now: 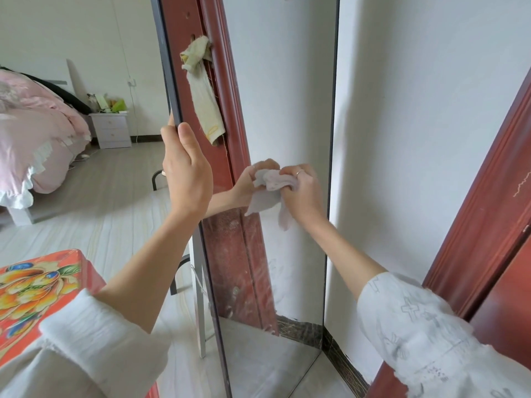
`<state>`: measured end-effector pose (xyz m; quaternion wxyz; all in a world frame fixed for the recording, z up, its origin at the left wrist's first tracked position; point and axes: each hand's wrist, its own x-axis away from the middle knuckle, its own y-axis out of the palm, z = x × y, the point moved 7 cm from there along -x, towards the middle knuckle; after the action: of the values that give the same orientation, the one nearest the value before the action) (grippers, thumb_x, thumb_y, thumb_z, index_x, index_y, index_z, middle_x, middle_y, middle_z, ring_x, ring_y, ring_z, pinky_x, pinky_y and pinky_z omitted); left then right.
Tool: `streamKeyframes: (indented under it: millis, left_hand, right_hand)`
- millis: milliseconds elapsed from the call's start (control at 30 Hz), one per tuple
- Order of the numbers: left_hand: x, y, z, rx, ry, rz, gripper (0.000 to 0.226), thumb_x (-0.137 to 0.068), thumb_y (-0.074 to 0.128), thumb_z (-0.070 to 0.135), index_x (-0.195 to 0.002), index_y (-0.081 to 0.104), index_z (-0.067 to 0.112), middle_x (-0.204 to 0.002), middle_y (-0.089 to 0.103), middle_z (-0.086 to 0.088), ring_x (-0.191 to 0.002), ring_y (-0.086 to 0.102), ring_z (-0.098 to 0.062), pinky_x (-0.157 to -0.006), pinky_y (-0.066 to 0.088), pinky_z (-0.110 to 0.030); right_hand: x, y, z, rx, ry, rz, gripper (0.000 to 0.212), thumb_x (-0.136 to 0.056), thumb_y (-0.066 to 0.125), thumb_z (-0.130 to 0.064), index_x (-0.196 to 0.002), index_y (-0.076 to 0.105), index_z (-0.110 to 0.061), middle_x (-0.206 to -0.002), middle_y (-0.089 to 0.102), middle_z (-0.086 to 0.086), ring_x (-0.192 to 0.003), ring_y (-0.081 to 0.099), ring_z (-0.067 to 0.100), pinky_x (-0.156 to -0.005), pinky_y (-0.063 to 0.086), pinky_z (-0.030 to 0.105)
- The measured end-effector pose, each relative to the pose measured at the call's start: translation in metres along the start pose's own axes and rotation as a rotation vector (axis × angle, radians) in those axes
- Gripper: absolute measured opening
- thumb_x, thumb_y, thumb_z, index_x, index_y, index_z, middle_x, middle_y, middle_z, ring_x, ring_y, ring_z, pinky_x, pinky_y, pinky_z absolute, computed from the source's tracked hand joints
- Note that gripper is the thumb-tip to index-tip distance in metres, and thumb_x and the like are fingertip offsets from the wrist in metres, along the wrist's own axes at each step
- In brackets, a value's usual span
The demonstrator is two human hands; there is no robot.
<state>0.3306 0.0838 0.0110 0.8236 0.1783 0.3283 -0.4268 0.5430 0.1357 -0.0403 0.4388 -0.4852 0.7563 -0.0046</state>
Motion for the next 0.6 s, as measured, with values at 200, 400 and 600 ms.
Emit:
streamKeyframes:
  millis: [200,400,600]
  left_hand:
    - [0.0,0.0,0.0,0.01,-0.005,-0.007,0.024,-0.102,0.018,0.027,-0.086,0.03,0.013,-0.065,0.03,0.008,-0.055,0.032,-0.005,-0.057,0.032,-0.015]
    - [-0.001,0.0,0.003,0.018,-0.012,-0.023,0.029,-0.102,0.018,0.026,-0.074,0.024,0.029,-0.064,0.03,0.007,-0.056,0.031,-0.006,-0.057,0.033,-0.01]
    - [0.015,-0.004,-0.003,0.044,-0.068,-0.073,0.023,-0.102,0.02,0.026,-0.089,0.032,0.011,-0.063,0.03,0.005,-0.048,0.034,-0.002,-0.051,0.034,-0.011]
  right_hand:
    - [0.053,0.028,0.026,0.029,-0.021,-0.131,0.026,-0.076,0.051,0.008,-0.088,0.068,-0.007,-0.085,0.04,-0.012,-0.091,0.05,0.022,-0.071,0.032,0.011]
    - [0.091,0.047,0.056,0.094,0.025,-0.374,0.026,-0.079,0.057,0.007,-0.096,0.072,-0.006,-0.091,0.047,0.003,-0.093,0.054,0.027,-0.076,0.036,0.02]
    - [0.102,0.042,0.061,0.265,0.098,-0.658,0.036,-0.081,0.047,0.004,-0.102,0.071,-0.012,-0.098,0.056,-0.002,-0.099,0.056,0.022,-0.083,0.04,0.023]
